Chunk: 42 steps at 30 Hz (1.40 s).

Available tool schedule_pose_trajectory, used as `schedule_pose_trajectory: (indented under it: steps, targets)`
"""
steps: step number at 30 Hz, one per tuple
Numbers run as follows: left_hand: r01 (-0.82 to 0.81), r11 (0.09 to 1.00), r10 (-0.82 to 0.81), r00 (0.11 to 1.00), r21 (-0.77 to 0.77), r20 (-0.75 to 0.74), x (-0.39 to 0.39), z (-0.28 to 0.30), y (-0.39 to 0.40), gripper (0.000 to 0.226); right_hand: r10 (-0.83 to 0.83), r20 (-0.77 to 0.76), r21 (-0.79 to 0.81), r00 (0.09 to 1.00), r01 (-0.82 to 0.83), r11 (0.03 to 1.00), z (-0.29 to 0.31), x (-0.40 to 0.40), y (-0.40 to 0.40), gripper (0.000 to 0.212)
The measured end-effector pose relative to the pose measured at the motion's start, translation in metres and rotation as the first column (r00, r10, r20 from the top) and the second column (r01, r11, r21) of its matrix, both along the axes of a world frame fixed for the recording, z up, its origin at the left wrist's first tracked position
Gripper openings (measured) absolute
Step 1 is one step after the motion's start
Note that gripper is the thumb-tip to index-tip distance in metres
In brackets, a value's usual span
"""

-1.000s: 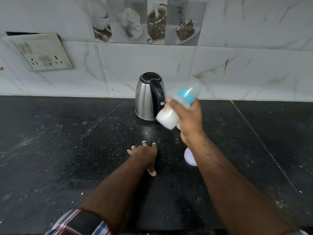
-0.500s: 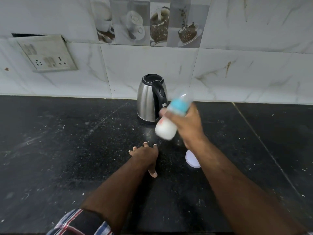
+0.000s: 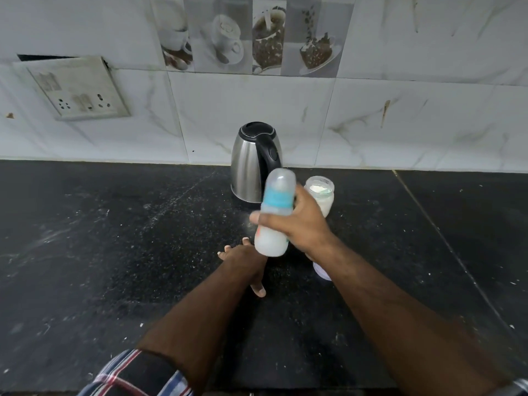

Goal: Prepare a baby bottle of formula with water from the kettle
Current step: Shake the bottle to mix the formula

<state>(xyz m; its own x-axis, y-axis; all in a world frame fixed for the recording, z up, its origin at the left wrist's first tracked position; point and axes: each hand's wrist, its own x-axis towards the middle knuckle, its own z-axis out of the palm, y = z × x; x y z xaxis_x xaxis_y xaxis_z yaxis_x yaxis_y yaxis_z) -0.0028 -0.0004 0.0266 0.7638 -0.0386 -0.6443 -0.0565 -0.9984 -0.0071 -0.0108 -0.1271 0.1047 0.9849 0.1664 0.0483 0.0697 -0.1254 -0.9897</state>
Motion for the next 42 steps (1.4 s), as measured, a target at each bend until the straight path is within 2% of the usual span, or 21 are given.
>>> schedule_pose_trajectory:
  steps: [1, 2, 4, 7, 9, 16, 21, 24, 29, 32, 35, 38, 39, 40, 41, 42]
  targets:
    - [0.007, 1.0, -0.007, 1.0, -0.005, 0.007, 0.001, 0.0, 0.0, 0.132, -0.058, -0.015, 0.139, 0.998, 0.059, 0.988, 0.002, 0.003, -0.001, 0.074]
    - [0.012, 1.0, -0.012, 1.0, -0.009, 0.013, 0.001, -0.001, 0.0, 0.135, -0.124, -0.07, 0.323, 0.99, 0.14, 0.936, 0.004, 0.011, -0.004, 0.07]
    - [0.011, 1.0, -0.011, 1.0, -0.014, 0.016, 0.0, -0.001, 0.0, 0.138, -0.096, -0.212, 0.561, 0.973, 0.201, 0.803, 0.009, 0.018, -0.008, 0.052]
    - [0.004, 1.0, -0.004, 1.0, -0.015, 0.004, 0.0, 0.001, 0.0, 0.138, 0.077, -0.384, 0.6, 0.92, 0.185, 0.779, -0.004, 0.015, -0.014, 0.044]
    - [-0.001, 1.0, 0.001, 1.0, -0.018, -0.004, 0.0, 0.003, -0.001, 0.137, 0.111, -0.445, 0.588, 0.889, 0.196, 0.785, -0.013, 0.009, -0.014, 0.042]
    - [-0.101, 0.995, 0.101, 0.995, -0.012, -0.01, -0.006, 0.011, -0.003, 0.137, 0.195, -0.466, 0.637, 0.863, 0.174, 0.751, -0.025, -0.004, -0.014, 0.031]
    - [-0.033, 0.999, 0.033, 0.999, -0.008, -0.023, -0.004, 0.01, -0.002, 0.133, 0.128, -0.321, 0.588, 0.939, 0.091, 0.804, -0.024, -0.004, -0.012, 0.024]
    - [0.008, 1.0, -0.009, 1.0, -0.019, -0.017, -0.003, 0.008, -0.001, 0.132, 0.063, -0.34, 0.512, 0.938, 0.128, 0.85, -0.029, -0.006, -0.013, 0.024]
    - [0.019, 1.0, -0.019, 1.0, -0.009, -0.018, -0.002, 0.006, -0.002, 0.132, 0.029, -0.401, 0.449, 0.916, 0.168, 0.877, -0.033, -0.009, -0.011, 0.068]
    - [0.021, 1.0, -0.021, 1.0, -0.014, -0.009, -0.001, 0.006, -0.001, 0.133, 0.035, -0.382, 0.312, 0.923, 0.093, 0.945, -0.023, -0.007, -0.01, 0.072]
    - [0.02, 1.0, -0.02, 1.0, -0.01, 0.007, -0.002, 0.004, 0.0, 0.137, 0.012, -0.241, 0.291, 0.97, 0.061, 0.955, -0.001, 0.005, -0.016, 0.067]
    - [0.023, 1.0, -0.023, 1.0, -0.011, 0.015, -0.001, 0.003, 0.0, 0.137, -0.141, 0.007, 0.467, 0.99, 0.121, 0.876, 0.024, 0.02, -0.022, 0.057]
    - [0.023, 1.0, -0.023, 1.0, -0.012, 0.014, -0.001, 0.003, 0.0, 0.137, -0.186, 0.046, 0.504, 0.981, 0.138, 0.853, 0.025, 0.021, -0.02, 0.054]
    - [0.023, 1.0, -0.023, 1.0, -0.011, 0.011, -0.001, 0.003, 0.0, 0.137, -0.205, 0.041, 0.459, 0.978, 0.164, 0.873, 0.019, 0.019, -0.018, 0.057]
    - [0.023, 1.0, -0.023, 1.0, -0.008, 0.008, -0.001, 0.003, 0.0, 0.137, -0.194, 0.006, 0.313, 0.981, 0.183, 0.932, 0.012, 0.012, -0.014, 0.063]
    - [0.023, 1.0, -0.023, 1.0, -0.007, 0.007, -0.001, 0.002, 0.0, 0.136, -0.13, -0.027, 0.059, 0.991, 0.132, 0.99, 0.001, 0.004, -0.012, 0.068]
